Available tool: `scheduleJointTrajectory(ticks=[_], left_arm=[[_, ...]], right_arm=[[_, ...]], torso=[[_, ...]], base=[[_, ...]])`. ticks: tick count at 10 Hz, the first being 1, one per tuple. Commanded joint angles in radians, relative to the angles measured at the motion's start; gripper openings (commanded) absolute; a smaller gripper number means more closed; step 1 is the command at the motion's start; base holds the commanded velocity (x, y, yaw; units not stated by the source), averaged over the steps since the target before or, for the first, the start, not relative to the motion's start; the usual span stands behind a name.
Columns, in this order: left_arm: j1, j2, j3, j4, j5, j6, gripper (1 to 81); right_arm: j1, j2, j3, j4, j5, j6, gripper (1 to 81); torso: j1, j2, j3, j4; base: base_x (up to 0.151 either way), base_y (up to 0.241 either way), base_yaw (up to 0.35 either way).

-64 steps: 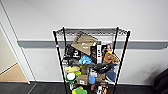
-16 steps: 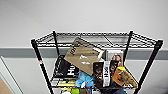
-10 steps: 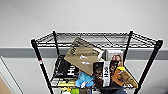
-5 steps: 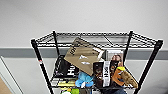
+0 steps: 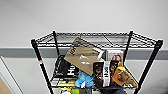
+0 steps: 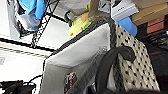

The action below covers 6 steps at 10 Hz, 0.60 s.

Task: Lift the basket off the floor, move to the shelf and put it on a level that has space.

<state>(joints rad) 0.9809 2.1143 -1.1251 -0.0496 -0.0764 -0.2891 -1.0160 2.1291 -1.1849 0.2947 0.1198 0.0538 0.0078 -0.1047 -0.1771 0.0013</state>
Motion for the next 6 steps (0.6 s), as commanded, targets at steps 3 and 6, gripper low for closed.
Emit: scheduleJointTrajectory(ticks=[3, 6], left_arm=[[-0.191, -0.121, 0.188, 0.017, 0.000, 0.001, 1.0], [-0.257, -0.169, 0.265, 0.014, 0.003, -0.002, 1.0]], right_arm=[[0.176, -0.101, 0.174, -0.011, 0.001, 0.008, 1.0], [0.246, -0.153, 0.259, -0.005, -0.005, 0.018, 1.0]], torso=[[0.000, 0.000, 0.000, 0.000], [0.000, 0.000, 0.000, 0.000]], base=[[0.000, 0.000, 0.000], [0.000, 0.000, 0.000]])
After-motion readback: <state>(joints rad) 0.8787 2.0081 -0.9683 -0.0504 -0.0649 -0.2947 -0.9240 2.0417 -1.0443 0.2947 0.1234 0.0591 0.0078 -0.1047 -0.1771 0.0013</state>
